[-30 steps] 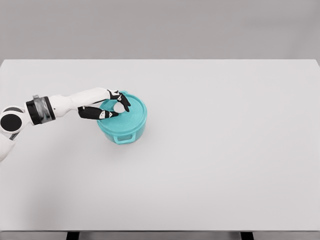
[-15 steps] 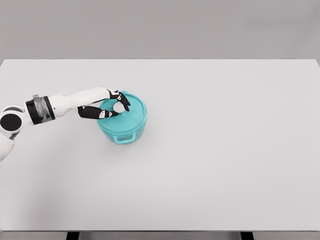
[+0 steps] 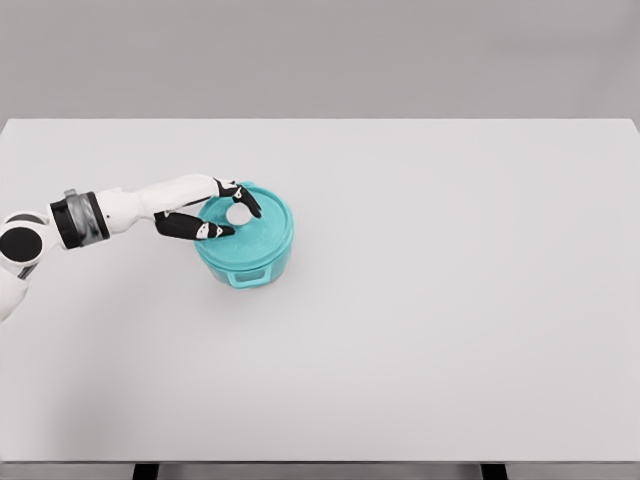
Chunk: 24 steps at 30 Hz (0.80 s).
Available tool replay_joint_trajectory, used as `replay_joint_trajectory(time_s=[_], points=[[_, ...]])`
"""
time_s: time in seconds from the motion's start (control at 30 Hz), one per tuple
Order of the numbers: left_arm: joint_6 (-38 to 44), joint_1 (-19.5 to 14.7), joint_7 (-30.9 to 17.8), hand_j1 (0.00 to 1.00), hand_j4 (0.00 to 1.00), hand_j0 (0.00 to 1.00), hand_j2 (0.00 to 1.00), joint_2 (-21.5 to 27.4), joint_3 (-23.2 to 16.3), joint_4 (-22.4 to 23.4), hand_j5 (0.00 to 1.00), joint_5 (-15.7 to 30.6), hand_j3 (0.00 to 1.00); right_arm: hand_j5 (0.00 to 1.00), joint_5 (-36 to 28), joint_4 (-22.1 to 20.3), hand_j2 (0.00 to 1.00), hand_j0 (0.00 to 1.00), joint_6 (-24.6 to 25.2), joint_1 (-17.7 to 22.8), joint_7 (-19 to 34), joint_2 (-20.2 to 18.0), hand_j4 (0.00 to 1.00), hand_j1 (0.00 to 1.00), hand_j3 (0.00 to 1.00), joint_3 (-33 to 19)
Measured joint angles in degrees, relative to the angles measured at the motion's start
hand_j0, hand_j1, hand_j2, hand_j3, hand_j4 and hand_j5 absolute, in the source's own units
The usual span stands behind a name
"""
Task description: Cover the pot with left arm
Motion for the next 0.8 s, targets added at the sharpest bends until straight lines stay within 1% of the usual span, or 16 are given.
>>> replay_joint_trajectory(time_s=[0.17, 0.33, 0.43, 0.63, 0.8], points=[[0.01, 0.0, 0.01, 0.67, 0.67, 0.67, 0.67, 0.01, 0.01, 0.0, 0.67, 0.03, 0.67, 1.0, 0.0, -0.03, 1.0, 1.0, 0.0, 0.0, 0.0, 0.0, 1.0, 1.0, 1.0, 0.0], [-0.03, 0.0, 0.0, 0.68, 0.68, 0.68, 0.68, 0.06, -0.01, -0.01, 0.68, 0.05, 0.68, 1.0, 0.0, -0.01, 1.0, 1.0, 0.0, 0.0, 0.0, 0.0, 1.0, 1.0, 1.0, 0.0], [-0.02, 0.0, -0.06, 0.71, 0.71, 0.71, 0.71, 0.08, 0.02, -0.02, 0.71, 0.08, 0.71, 1.0, 0.0, -0.01, 1.0, 1.0, 0.0, 0.0, 0.0, 0.0, 1.0, 1.0, 1.0, 0.0], [0.02, 0.0, -0.1, 0.71, 0.71, 0.71, 0.71, 0.13, 0.07, -0.01, 0.71, 0.06, 0.71, 1.0, 0.0, -0.03, 1.0, 1.0, 0.0, 0.0, 0.0, 0.0, 1.0, 1.0, 1.0, 0.0], [0.05, 0.09, -0.15, 0.76, 0.76, 0.76, 0.76, 0.19, 0.08, -0.02, 0.76, 0.21, 0.76, 1.0, 0.0, -0.01, 1.0, 1.0, 0.0, 0.0, 0.0, 0.0, 1.0, 1.0, 1.0, 0.0]])
